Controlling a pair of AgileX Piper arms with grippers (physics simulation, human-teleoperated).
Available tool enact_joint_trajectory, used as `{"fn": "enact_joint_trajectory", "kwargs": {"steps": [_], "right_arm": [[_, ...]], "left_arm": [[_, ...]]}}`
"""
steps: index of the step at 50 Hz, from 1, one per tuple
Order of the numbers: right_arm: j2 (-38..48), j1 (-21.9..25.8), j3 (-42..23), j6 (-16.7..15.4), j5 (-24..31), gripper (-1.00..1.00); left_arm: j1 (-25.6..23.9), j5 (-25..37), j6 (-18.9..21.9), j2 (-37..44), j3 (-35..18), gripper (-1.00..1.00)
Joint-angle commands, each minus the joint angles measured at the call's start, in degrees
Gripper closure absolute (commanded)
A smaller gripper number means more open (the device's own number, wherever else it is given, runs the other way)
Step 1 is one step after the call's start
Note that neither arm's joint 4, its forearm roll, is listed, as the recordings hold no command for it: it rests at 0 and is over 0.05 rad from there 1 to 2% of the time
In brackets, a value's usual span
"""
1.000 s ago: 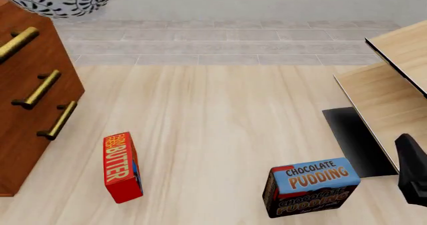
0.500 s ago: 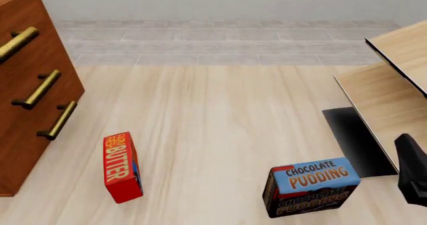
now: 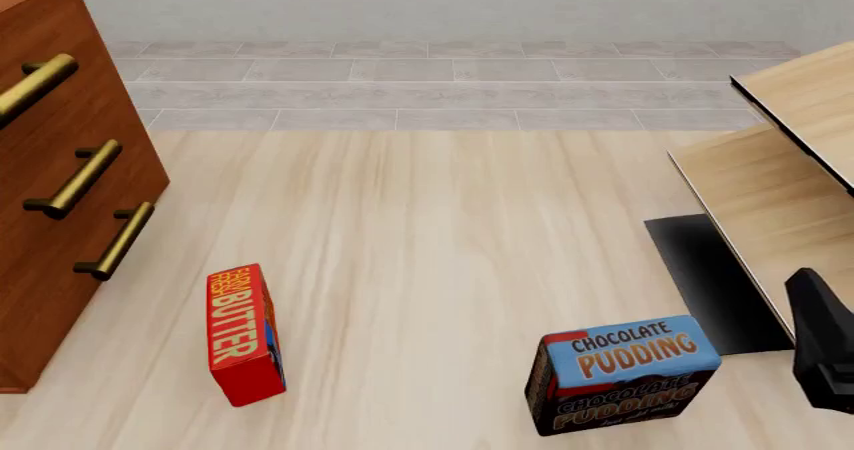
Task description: Close the top drawer of the cabinet and put the bowl on top of it.
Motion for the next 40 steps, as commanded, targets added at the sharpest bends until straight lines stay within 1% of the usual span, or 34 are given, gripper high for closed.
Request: {"fn": "enact_joint_trajectory", "kwargs": {"steps": [1,2,16,34,40], "right_arm": [[0.23,0.1,0.01,-0.14,-0.08,-1.0],[0.15,0.12,0.04,-0.15,-0.02,-1.0],[0.36,0.03,0.05,-0.11,-0.13,-1.0],[0.48,-0.04,0.0,-0.09,-0.21,-1.0],[0.59,-0.12,0.04,-0.01,-0.38,-1.0]], "left_arm": [[4.84,0.0,-0.07,1.96,-2.39,1.0],[5.54,0.0,-0.26,2.14,-2.15,1.0],[7.57,0.0,-2.48,4.23,-1.02,1.0],[10.53,0.0,-2.1,6.18,-0.22,1.0],[10.3,-0.01,-2.16,6.19,0.56,1.0]]}}
